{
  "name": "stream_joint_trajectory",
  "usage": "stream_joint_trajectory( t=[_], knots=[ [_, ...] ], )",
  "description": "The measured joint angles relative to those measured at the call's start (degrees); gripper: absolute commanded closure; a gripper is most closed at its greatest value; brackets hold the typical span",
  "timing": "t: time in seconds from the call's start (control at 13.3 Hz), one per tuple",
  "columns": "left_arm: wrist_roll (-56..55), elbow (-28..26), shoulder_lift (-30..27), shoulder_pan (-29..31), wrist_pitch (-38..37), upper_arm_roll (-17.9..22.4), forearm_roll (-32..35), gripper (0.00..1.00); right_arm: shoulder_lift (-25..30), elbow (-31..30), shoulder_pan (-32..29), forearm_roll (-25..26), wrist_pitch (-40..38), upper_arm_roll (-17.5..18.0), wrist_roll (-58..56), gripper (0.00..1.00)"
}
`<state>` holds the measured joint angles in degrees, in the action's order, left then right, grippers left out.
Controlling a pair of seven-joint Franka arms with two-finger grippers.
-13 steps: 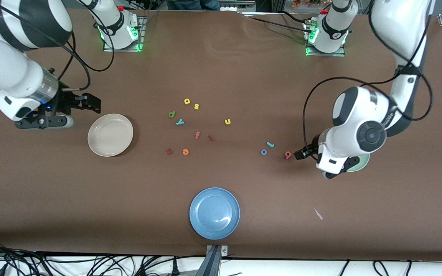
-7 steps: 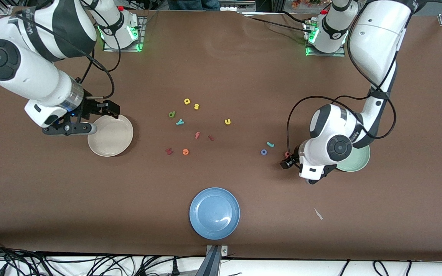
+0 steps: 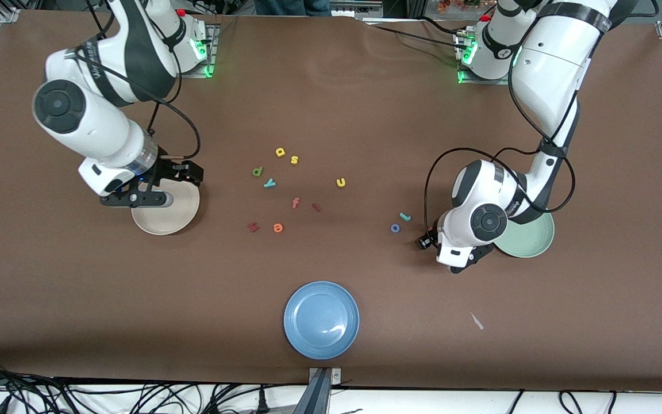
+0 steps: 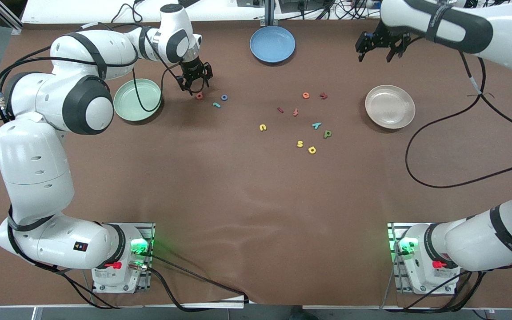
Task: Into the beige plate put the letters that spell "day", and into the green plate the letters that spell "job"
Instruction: 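Grasp the pink letter with the left gripper while the right gripper reaches letters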
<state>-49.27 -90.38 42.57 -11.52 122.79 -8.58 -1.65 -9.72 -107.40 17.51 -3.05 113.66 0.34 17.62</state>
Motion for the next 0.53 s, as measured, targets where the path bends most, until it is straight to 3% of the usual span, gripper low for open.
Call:
stream_joint_trajectory(
  t=[0.53],
  knots=[
    [2.3,-1.15,0.58,0.13,1.72,0.14,0.0,0.34,1.77,-17.07,-0.66,-0.16,16.82,11.39,19.6,0.0]
  ],
)
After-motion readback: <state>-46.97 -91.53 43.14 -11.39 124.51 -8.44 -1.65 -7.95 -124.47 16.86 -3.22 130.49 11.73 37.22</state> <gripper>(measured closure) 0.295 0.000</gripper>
